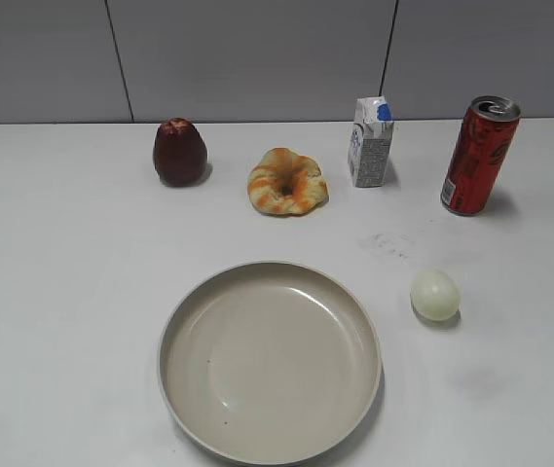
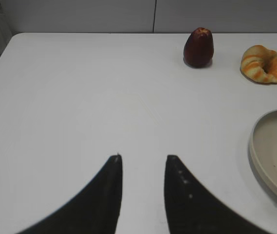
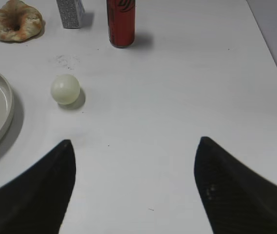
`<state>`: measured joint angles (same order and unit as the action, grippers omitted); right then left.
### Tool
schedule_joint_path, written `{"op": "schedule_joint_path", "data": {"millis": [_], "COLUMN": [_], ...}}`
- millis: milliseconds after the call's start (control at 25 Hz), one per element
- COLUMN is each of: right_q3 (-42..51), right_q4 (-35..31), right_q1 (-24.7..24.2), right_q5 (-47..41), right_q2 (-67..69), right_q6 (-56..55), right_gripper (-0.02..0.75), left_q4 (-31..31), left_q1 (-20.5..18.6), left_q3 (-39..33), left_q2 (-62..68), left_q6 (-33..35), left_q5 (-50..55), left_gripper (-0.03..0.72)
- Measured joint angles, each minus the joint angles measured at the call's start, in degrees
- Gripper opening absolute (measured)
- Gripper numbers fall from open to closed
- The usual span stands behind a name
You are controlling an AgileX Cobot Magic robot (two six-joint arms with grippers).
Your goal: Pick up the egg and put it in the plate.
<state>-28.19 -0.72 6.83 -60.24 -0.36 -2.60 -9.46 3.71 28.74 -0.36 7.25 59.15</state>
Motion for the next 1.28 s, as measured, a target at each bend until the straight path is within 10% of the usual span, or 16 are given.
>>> {"op": "schedule_joint_path", "data": {"millis": [520,1280], "right_q3": [-1.6,-25.6], "right_q4": [0.0,-7.8], "right_q1": [0.0,4.2], "right_q5": [4.2,14.5], "right_q2": [5.1,82.6], "right_q6": [0.9,1.9], "right_gripper": [0.575,0.575], "left_q4": [0.0,0.0], "left_q1": [0.0,0.0], "left_q3": [0.0,0.0], "left_q2": [0.0,0.0], "left_q6": [0.0,0.0], "left_q5": [0.0,0.0], "left_gripper": [0.236,0.236]}}
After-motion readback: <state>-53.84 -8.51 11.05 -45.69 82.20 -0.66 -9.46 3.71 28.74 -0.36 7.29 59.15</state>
